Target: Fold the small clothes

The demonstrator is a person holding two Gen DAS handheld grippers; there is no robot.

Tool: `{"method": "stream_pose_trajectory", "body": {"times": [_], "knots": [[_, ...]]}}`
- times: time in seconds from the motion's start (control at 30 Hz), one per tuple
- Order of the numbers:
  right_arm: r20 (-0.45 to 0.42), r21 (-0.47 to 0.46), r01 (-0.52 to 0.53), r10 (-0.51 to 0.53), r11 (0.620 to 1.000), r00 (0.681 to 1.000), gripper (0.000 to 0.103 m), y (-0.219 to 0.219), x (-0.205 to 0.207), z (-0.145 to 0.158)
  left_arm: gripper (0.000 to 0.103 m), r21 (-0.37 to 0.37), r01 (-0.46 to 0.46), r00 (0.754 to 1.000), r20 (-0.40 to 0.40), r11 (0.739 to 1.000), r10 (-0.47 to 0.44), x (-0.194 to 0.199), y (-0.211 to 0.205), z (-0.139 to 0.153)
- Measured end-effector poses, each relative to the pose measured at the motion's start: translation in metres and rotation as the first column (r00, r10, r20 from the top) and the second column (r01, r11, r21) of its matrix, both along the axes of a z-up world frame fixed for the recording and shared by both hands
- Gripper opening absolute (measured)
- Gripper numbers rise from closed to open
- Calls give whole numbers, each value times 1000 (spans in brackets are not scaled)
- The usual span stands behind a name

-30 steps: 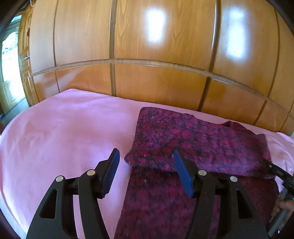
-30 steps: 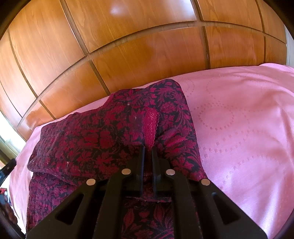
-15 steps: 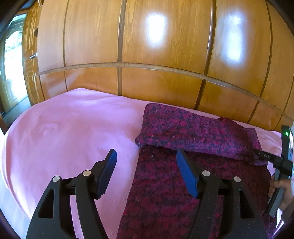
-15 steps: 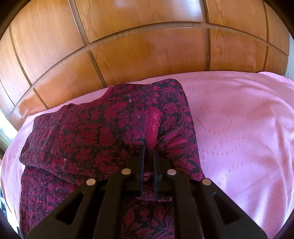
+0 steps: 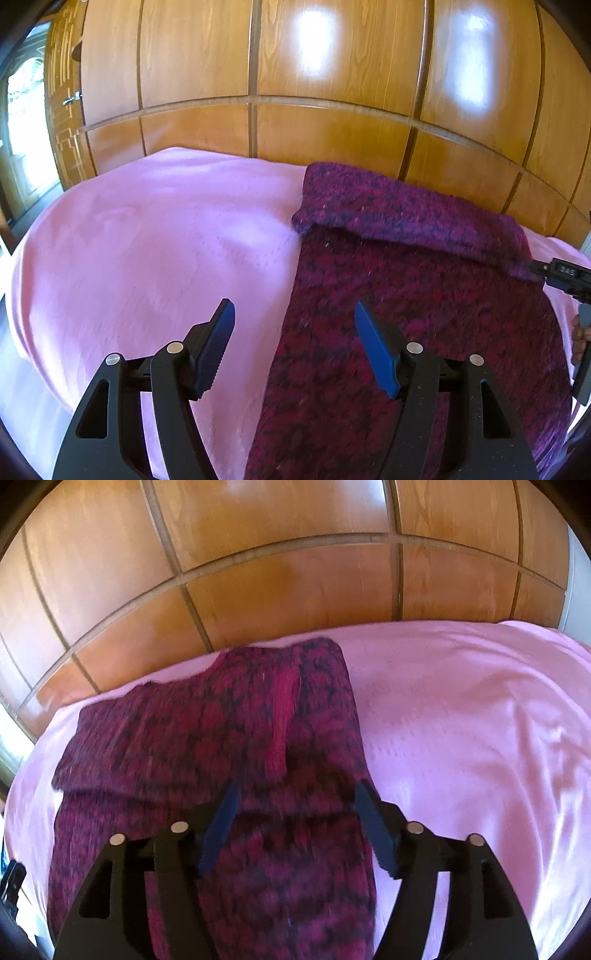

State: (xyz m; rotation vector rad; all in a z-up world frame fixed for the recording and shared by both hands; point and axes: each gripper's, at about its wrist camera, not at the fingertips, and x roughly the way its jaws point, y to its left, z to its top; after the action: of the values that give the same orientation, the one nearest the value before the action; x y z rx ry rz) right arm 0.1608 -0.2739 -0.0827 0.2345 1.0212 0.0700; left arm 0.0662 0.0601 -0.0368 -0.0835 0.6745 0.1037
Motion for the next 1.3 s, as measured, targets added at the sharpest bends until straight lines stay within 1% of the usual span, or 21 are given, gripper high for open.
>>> {"method": "stream_pose_trajectory", "body": {"times": [0.1, 0.3, 0.37, 0.4, 0.53, 0.6, 0.67, 0.77, 0.83, 0.9, 0.93, 0.97, 1.0, 1.03, 1.1, 1.13, 1.17, 1.2, 1.23, 1.27, 1.3], "knots": [[-30, -2, 4, -4, 1000, 1000, 68, -8, -19, -7, 66, -3, 0, 1000, 4, 1000, 0, -9, 4, 0], [-80, 38, 11, -8, 999, 997, 70, -20, -53, -17, 66, 4, 29, 999, 46, 1000, -29, -31, 5, 11], [-84, 44, -8, 11, 999, 996, 70, -21, -63, -17, 72, 5, 35, 999, 42, 999, -35, -37, 6, 10], [-87, 53, -19, 24, 998, 996, 70, -21, -70, -16, 72, 9, 38, 999, 35, 999, -39, -39, 7, 8], [-98, 100, -58, 67, 993, 993, 71, -22, -95, -14, 72, 53, 45, 999, -12, 998, -45, -48, 13, -8], [-105, 136, -72, 87, 988, 991, 71, -22, -105, -12, 72, 60, 50, 997, -56, 997, -47, -52, 19, -19], [-109, 163, -96, 115, 982, 987, 71, -20, -118, -11, 72, 42, 51, 994, -95, 998, -47, -58, 25, -29], [-122, 192, -133, 158, 972, 980, 70, -16, -141, -9, 71, -8, 76, 985, -153, 997, -76, -67, 34, -44], [-129, 203, -147, 175, 968, 976, 68, -13, -154, -7, 67, -33, 98, 981, -167, 995, -102, -74, 37, -48], [-144, 210, -155, 187, 965, 972, 61, -12, -170, -6, 64, -54, 117, 977, -171, 992, -125, -79, 40, -49], [-154, 214, -157, 192, 964, 969, 59, -12, -175, -6, 58, -68, 136, 973, -177, 988, -146, -80, 41, -49], [-169, 220, -158, 197, 963, 966, 53, -13, -181, -7, 52, -87, 161, 966, -192, 983, -176, -82, 41, -51], [-178, 224, -161, 203, 961, 963, 48, -12, -184, -8, 51, -99, 179, 960, -201, 979, -196, -84, 40, -52], [-189, 231, -168, 214, 958, 959, 47, -12, -190, -9, 48, -109, 201, 953, -208, 974, -220, -85, 39, -54], [-208, 250, -172, 226, 953, 952, 42, -12, -197, -14, 43, -149, 254, 931, -232, 956, -283, -89, 35, -60], [-216, 255, -172, 230, 951, 949, 41, -12, -199, -16, 37, -174, 275, 918, -245, 945, -312, -89, 32, -63], [-224, 260, -174, 235, 950, 946, 41, -11, -200, -18, 34, -194, 305, 899, -264, 932, -349, -90, 27, -67], [-231, 263, -184, 247, 947, 941, 40, -9, -201, -20, 30, -183, 322, 893, -268, 929, -362, -92, 22, -68], [-235, 263, -194, 258, 945, 937, 39, -8, -203, -20, 20, -168, 340, 888, -266, 925, -374, -94, 19, -69], [-238, 263, -204, 269, 943, 933, 34, -6, -204, -20, 15, -170, 347, 886, -261, 922, -382, -95, 18, -67], [-242, 268, -209, 276, 940, 930, 27, -6, -204, -19, 14, -190, 350, 884, -257, 917, -391, -94, 20, -65]]}}
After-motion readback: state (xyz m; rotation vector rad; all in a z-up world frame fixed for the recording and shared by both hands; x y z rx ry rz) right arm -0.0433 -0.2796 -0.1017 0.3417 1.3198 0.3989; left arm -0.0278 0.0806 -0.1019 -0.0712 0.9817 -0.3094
